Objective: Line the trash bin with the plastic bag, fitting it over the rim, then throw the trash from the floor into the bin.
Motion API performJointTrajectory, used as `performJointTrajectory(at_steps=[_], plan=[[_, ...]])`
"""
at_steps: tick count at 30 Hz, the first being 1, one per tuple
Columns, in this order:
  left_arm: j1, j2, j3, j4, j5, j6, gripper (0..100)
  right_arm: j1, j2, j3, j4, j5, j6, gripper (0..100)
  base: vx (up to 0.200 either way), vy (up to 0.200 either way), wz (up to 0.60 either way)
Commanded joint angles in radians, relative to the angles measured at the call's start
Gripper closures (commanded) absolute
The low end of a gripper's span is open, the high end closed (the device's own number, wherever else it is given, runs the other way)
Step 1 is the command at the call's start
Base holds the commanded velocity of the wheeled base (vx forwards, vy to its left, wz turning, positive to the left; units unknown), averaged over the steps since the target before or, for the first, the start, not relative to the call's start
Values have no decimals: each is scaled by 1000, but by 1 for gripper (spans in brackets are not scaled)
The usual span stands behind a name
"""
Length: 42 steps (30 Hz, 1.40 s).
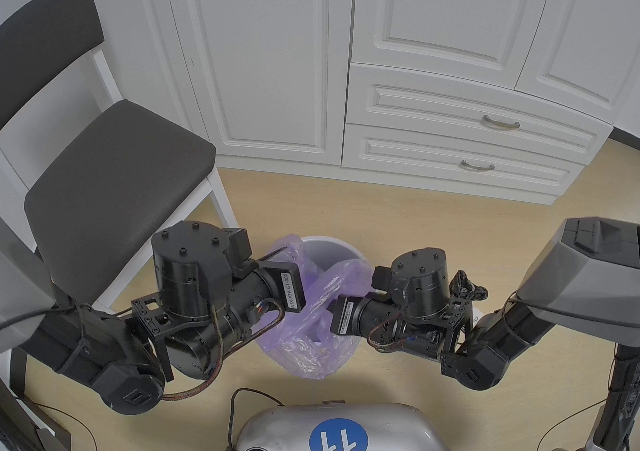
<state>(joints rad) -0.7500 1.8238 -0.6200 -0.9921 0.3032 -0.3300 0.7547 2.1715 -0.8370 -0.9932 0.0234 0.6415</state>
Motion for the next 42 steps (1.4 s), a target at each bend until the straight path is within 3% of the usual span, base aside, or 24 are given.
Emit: performJointTrajectory(at_steps=[1, 11, 16, 28, 38, 42], plan=[[-9, 43, -20, 0, 1, -17, 100, 5, 8, -7, 74, 1, -5, 100, 0, 0, 0], [11, 103, -67, -20, 1, -69, 100, -38, 93, -80, 30, -10, 32, 100, 0, 0, 0], [35, 293, -158, -128, -21, -179, 100, -83, 110, -79, -35, -8, 41, 100, 0, 0, 0], [74, 592, -425, -168, -56, -218, 100, -153, 83, -76, -35, 1, 30, 100, 0, 0, 0], [155, 577, -399, -172, -56, -222, 100, -150, 116, -82, -39, 1, 32, 100, 0, 0, 0], [205, 515, -326, -195, -56, -222, 100, -156, 105, -79, -36, -2, 18, 100, 0, 0, 0]])
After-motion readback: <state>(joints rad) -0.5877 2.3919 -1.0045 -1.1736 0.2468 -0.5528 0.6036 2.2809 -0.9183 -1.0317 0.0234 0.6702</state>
